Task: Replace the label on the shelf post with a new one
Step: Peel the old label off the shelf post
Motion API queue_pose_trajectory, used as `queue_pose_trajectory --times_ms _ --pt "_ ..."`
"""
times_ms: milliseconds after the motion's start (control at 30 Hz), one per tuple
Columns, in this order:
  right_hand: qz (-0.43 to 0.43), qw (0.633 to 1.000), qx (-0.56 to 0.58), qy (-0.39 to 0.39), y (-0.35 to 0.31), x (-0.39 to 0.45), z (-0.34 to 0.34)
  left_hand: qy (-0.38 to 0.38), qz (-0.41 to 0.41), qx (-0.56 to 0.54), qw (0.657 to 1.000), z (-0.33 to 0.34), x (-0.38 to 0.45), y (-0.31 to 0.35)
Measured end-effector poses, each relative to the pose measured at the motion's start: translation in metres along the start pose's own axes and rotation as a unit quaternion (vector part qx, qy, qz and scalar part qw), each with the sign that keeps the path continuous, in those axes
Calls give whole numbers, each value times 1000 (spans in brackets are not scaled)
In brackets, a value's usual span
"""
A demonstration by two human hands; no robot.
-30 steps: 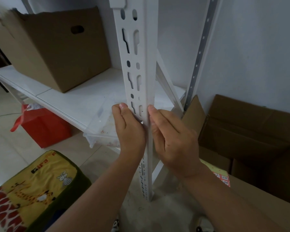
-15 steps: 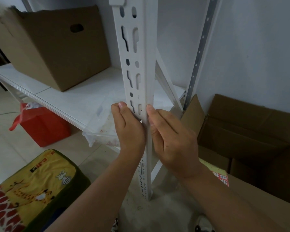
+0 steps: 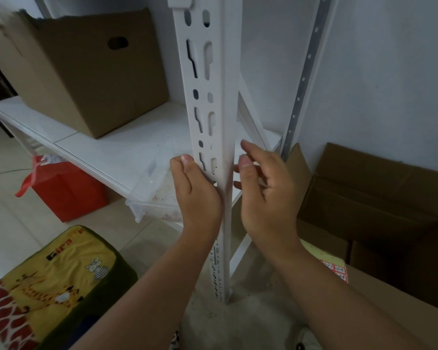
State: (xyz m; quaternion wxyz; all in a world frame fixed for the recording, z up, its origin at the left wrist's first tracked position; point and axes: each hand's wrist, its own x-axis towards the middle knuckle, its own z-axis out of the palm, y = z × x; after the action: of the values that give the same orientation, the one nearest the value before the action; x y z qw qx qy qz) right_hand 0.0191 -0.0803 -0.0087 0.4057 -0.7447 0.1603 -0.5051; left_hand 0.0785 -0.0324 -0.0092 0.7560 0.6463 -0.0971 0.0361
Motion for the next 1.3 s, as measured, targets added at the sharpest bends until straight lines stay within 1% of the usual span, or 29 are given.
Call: queue_pose_trajectory --times_ms 33,100,167,200,233,300,400,467,567,733,900,1033,1133,1200,1267,1300 --pt "49 998 35 -13 -4 2 2 0 -1 1 1000 0 0 0" --pt "98 990 100 -28 -14 7 4 0 -1 2 1000 -1 1 0" --pt "109 982 152 -28 -22 9 5 -2 4 4 1000 -3 2 -1" --pt "99 981 162 -23 -23 8 6 -2 6 6 1000 -3 2 -1" --pt "73 986 147 -9 -23 7 7 -3 7 7 1000 -3 3 -2" --pt "-12 997 65 27 -19 5 9 -4 8 5 1000 -3 4 -4" --pt "-115 991 -24 58 -8 2 10 0 11 3 1000 -3 5 -6" --pt "-149 985 -53 64 -3 1 9 1 9 3 1000 -2 6 -7" --pt "-173 981 -70 48 3 -2 5 1 6 -8 1000 -1 6 -6" --pt "-174 983 -37 44 1 -2 2 5 9 -8 1000 0 6 -8" --pt "-184 982 -38 36 4 -3 2 8 12 -30 999 0 8 -10" --pt "-179 982 -54 34 5 -4 2 16 13 -19 1000 1 8 -12" --pt "-179 982 -57 16 7 -3 -2 10 -10 -4 1000 -1 9 -9" --pt "-161 986 -44 -8 9 -4 -4 -8 -49 -4 999 -6 18 -8" --pt "-100 995 -6 -28 10 -6 -5 -38 -67 16 997 -16 34 -9" --pt "-61 997 18 -35 11 -7 -5 -48 -64 40 996 -21 43 -10"
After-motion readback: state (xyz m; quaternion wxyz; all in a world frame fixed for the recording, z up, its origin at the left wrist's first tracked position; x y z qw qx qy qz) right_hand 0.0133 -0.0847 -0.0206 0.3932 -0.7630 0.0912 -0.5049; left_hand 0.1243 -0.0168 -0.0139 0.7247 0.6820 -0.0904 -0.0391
